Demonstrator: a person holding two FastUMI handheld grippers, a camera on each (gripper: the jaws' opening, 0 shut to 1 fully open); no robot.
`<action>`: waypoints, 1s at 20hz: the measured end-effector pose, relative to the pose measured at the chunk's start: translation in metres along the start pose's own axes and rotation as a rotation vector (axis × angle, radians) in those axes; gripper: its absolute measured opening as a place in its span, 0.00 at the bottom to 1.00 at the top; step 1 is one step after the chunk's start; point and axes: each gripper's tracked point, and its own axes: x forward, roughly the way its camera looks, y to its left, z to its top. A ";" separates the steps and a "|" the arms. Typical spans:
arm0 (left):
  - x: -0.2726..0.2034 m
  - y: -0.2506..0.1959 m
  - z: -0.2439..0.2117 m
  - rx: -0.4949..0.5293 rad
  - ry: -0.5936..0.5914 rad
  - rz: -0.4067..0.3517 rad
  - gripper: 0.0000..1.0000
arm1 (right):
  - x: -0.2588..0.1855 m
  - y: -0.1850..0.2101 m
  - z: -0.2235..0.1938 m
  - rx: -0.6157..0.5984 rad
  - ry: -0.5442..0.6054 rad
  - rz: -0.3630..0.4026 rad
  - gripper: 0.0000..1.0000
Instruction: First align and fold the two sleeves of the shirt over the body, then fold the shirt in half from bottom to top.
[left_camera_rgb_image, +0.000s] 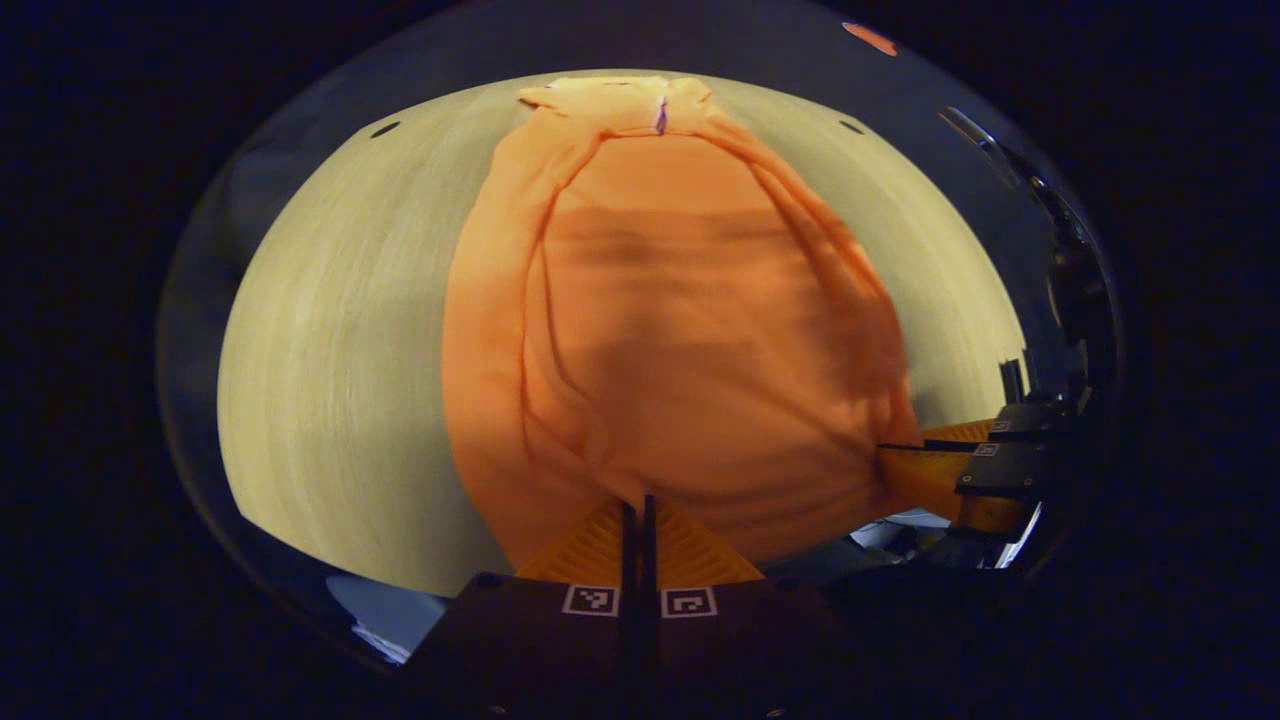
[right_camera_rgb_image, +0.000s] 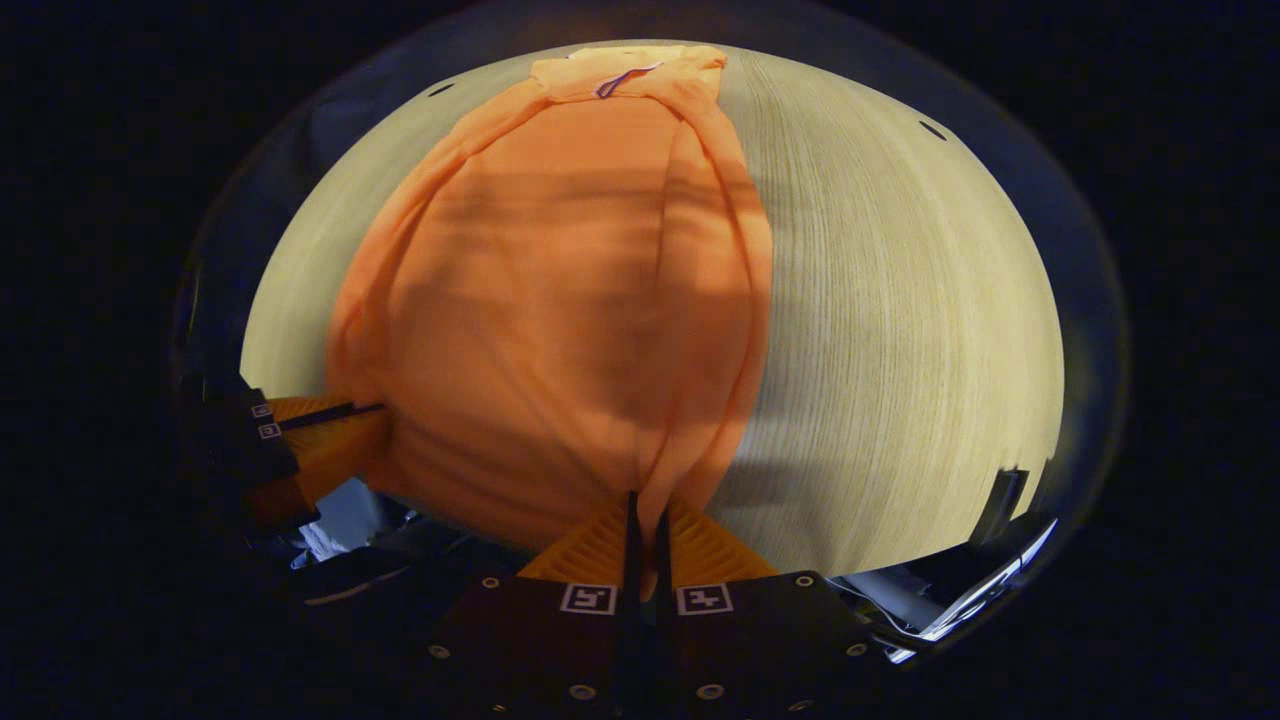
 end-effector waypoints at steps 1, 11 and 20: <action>0.001 0.000 0.002 -0.044 -0.002 -0.020 0.01 | 0.000 -0.002 0.001 0.006 -0.024 0.014 0.07; -0.021 0.011 0.056 -0.164 -0.097 -0.072 0.01 | -0.026 -0.008 0.039 0.072 -0.110 0.056 0.00; -0.065 0.014 0.143 -0.163 -0.262 -0.106 0.00 | -0.073 -0.013 0.143 0.106 -0.305 0.080 0.00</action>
